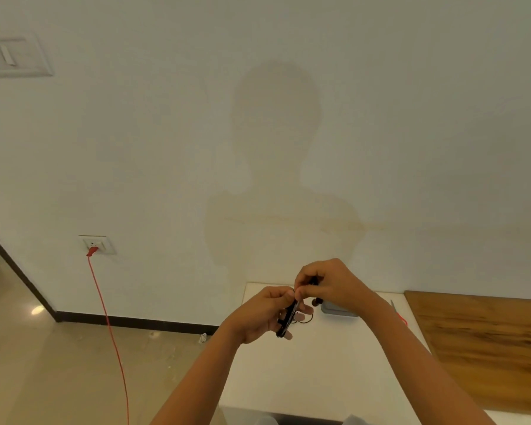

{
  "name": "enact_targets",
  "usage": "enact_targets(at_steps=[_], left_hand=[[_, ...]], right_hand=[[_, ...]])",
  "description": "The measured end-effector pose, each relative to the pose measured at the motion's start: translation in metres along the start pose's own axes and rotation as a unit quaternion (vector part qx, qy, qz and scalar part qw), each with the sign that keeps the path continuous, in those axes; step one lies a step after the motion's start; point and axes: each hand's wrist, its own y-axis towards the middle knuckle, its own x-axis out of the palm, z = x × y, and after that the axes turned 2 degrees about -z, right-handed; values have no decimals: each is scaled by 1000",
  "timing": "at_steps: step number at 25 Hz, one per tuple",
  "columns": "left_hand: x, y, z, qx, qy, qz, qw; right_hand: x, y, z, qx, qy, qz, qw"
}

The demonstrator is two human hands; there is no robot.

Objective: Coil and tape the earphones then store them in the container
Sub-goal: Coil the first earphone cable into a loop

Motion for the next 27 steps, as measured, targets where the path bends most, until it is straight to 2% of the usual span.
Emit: enact_targets(at_steps=[4, 10, 13, 16, 19, 21, 25, 27], left_hand=[[2, -1, -1, 14, -91, -29, 995], [10, -3, -2, 41, -252, -62, 965], [10, -4, -3, 60, -319, -52, 944], [11, -5, -1, 62, -375, -43, 924], [14, -6, -1, 52, -410, -26, 910], [16, -8, -1, 55, -404, 2, 913], [18, -6, -7, 61, -385, 65, 919], [22, -6, -9, 60, -372, 98, 921]], right_hand=[[0, 5, 11, -7, 109, 6, 994], [18, 4, 26, -27, 241, 31, 970], [28, -2, 30, -29, 330, 35, 943], [45, -8, 28, -5, 386, 75, 919], [54, -9, 23, 21, 384, 119, 915], [54, -9, 21, 30, 358, 130, 924], [49, -6, 18, 30, 211, 152, 965], [45, -5, 17, 35, 172, 158, 972]])
